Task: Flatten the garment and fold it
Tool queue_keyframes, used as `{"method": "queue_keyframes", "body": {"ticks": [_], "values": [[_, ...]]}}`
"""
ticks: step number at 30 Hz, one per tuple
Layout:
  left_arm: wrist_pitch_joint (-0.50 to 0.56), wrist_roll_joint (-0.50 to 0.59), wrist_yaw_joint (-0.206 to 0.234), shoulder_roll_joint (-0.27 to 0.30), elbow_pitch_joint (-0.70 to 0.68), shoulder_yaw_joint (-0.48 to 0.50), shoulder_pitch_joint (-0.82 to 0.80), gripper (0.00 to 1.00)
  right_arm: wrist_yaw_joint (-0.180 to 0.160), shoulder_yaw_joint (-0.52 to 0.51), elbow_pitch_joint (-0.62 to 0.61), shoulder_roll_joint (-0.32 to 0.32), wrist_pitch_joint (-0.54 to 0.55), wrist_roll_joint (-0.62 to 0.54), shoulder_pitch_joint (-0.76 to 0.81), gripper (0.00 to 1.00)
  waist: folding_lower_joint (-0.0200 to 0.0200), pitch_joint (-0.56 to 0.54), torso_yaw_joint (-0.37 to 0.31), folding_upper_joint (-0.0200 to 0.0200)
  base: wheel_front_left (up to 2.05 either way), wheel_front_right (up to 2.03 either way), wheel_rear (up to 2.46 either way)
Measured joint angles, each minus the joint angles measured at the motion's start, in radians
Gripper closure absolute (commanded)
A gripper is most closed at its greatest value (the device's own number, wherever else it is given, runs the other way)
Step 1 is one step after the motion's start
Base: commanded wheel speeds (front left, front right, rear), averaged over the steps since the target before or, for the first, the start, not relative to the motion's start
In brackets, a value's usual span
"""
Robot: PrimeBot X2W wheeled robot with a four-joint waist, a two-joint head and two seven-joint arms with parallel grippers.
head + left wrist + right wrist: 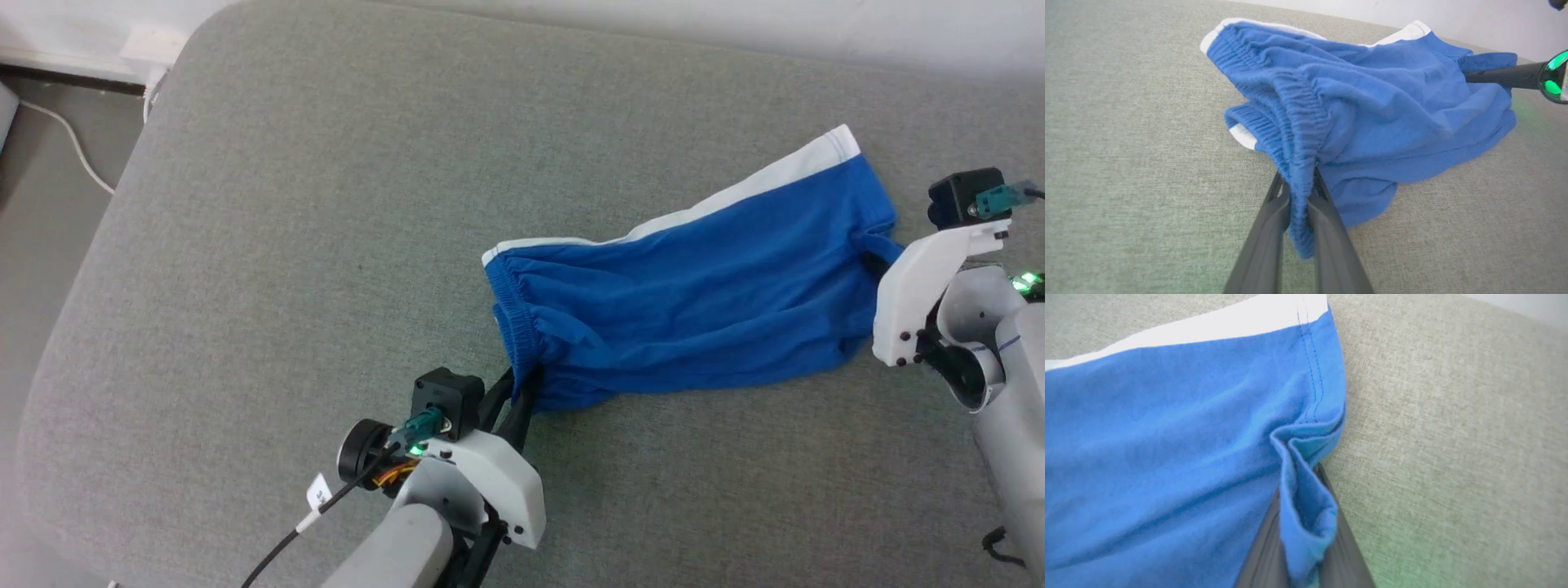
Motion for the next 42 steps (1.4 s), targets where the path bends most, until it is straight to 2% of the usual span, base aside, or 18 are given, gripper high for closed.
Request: {"method": "queue_keyframes", "body": {"ticks": [7,14,18,22,26,33,42], "values": [[0.009,-0.012,0.005,0.033,0.004,0.018,0.003,1.0,0.0,0.026,-0.005,-0.021,-0.075,0.063,0.063,1.0,0.0,-0.046,-0.022,0.0,0.0,0.0,0.0],[0.053,-0.031,0.005,0.09,-0.013,0.019,0.062,1.0,0.001,-0.016,-0.089,-0.011,-0.132,0.144,0.208,1.0,0.0,-0.111,-0.055,0.0,0.0,0.0,0.0],[0.077,-0.042,0.004,0.112,-0.037,0.012,0.106,1.0,0.001,-0.086,-0.16,0.022,-0.169,0.156,0.309,1.0,-0.0001,-0.147,-0.085,0.0,0.0,0.0,0.0],[0.093,-0.055,0.005,0.13,-0.06,0.003,0.149,1.0,0.0,-0.154,-0.251,0.082,-0.2,0.149,0.43,1.0,-0.0002,-0.177,-0.12,0.0,0.0,0.0,0.0],[0.105,-0.062,0.003,0.141,-0.077,-0.01,0.172,1.0,0.0,-0.196,-0.362,0.145,-0.199,0.139,0.552,1.0,-0.0002,-0.198,-0.157,0.0,0.0,0.0,0.0],[0.113,-0.077,-0.005,0.147,-0.063,-0.026,0.205,1.0,-0.001,-0.265,-0.518,0.227,-0.16,0.056,0.723,1.0,-0.0002,-0.219,-0.207,0.0,0.0,0.0,0.0],[0.12,-0.11,-0.02,0.138,0.004,-0.026,0.216,1.0,-0.001,-0.293,-0.542,0.267,-0.143,0.026,0.767,1.0,-0.0001,-0.221,-0.215,0.0,0.0,0.0,0.0]]}}
